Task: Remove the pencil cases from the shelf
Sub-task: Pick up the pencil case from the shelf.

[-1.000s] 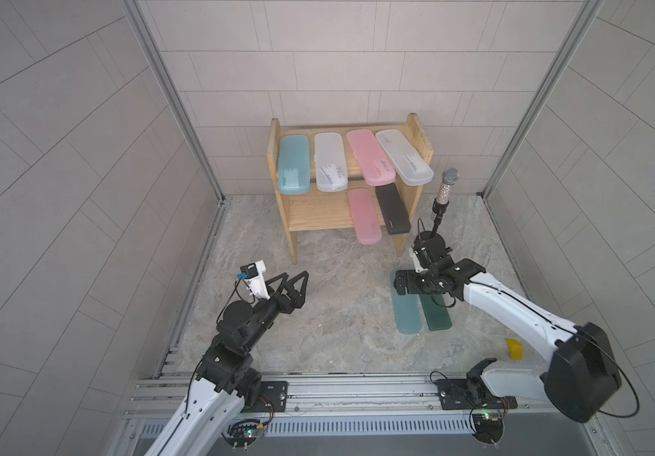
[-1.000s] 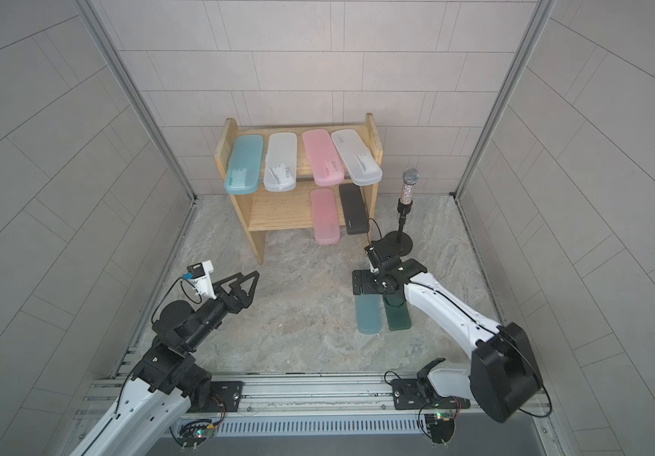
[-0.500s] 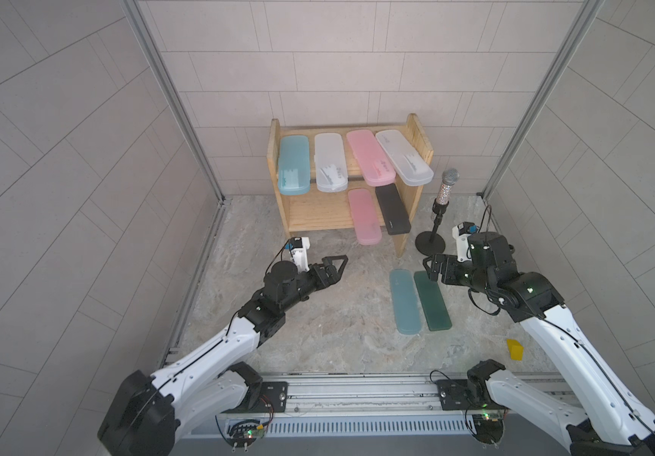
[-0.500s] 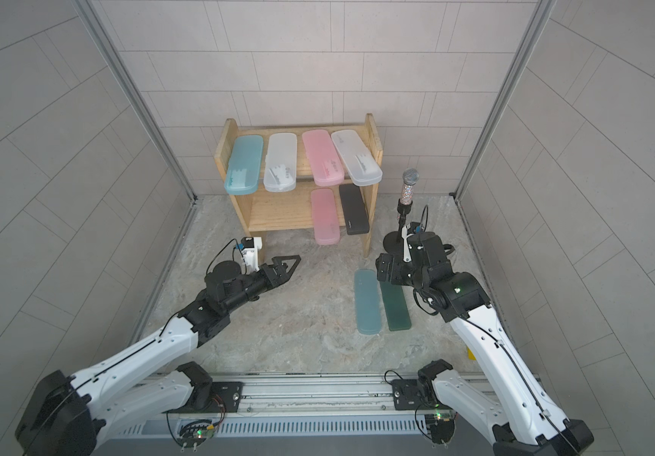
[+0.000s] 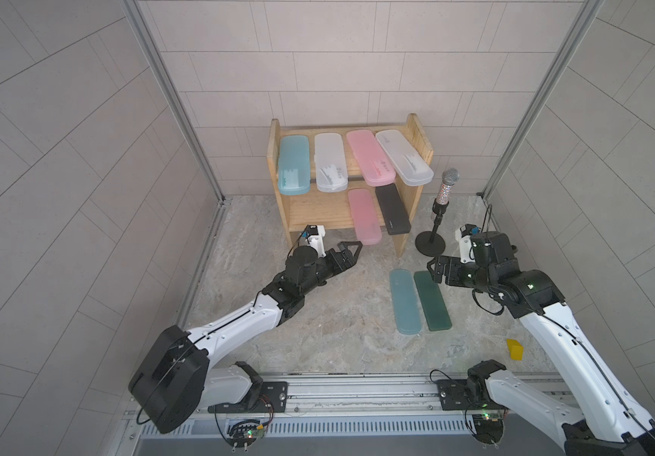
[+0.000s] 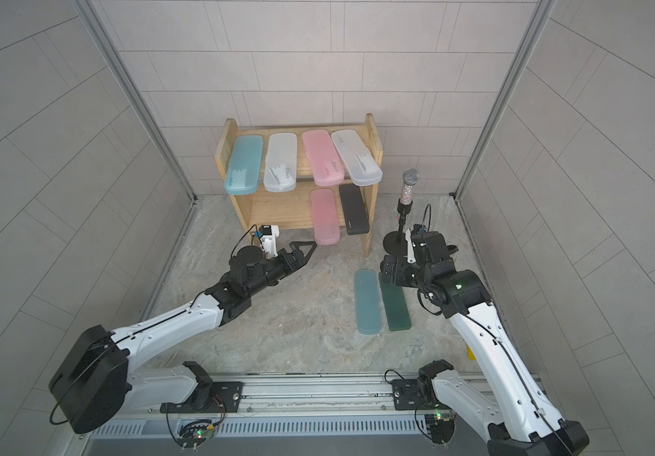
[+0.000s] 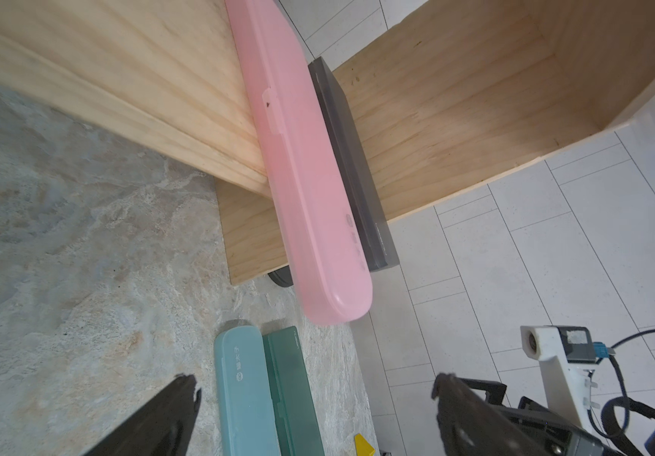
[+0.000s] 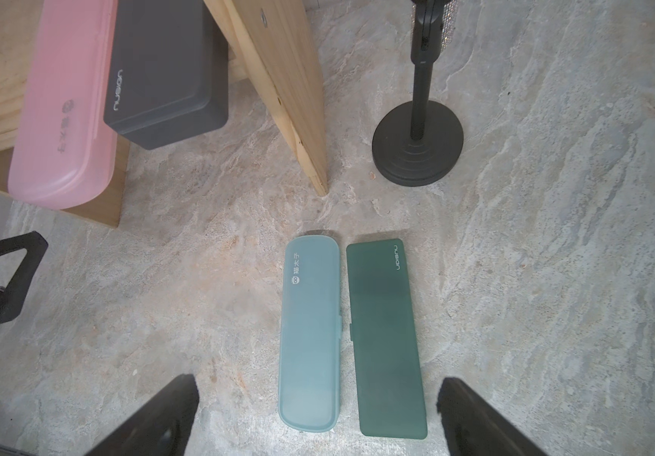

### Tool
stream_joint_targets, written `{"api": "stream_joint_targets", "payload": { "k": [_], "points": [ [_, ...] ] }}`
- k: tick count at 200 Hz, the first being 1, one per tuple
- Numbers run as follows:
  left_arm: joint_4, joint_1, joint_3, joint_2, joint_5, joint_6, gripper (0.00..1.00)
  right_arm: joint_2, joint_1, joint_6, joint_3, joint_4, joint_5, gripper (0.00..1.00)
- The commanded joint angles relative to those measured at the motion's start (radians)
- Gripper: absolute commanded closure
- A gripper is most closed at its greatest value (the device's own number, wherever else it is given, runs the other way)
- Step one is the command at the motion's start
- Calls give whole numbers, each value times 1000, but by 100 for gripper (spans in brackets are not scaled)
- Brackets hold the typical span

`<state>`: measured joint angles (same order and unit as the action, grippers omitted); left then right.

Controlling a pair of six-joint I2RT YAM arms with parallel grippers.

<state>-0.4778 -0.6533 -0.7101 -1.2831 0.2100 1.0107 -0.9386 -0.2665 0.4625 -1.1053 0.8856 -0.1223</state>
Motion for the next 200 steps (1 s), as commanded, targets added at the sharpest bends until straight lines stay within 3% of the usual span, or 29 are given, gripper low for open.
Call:
{"api": "stream_joint_targets", "payload": {
  "k": [1,92,148,173,200],
  "points": [
    [-45,-3,-59,-39,-10,14,0,-3,10,-26,-27,25,4,0],
    [-137,-1,-121,-192,-37,92,1,13,27,-47,-28,39,-6,0],
    [-220,-2,-145,-260,-34,144,9,36,33,-68,-7,70,22,0],
    [-212,-1,-163,-277,-31,155,17,39,39,-75,-9,78,22,0],
    [-209,-1,-170,-278,-32,157,33,38,41,-81,-20,84,24,0]
  ]
}}
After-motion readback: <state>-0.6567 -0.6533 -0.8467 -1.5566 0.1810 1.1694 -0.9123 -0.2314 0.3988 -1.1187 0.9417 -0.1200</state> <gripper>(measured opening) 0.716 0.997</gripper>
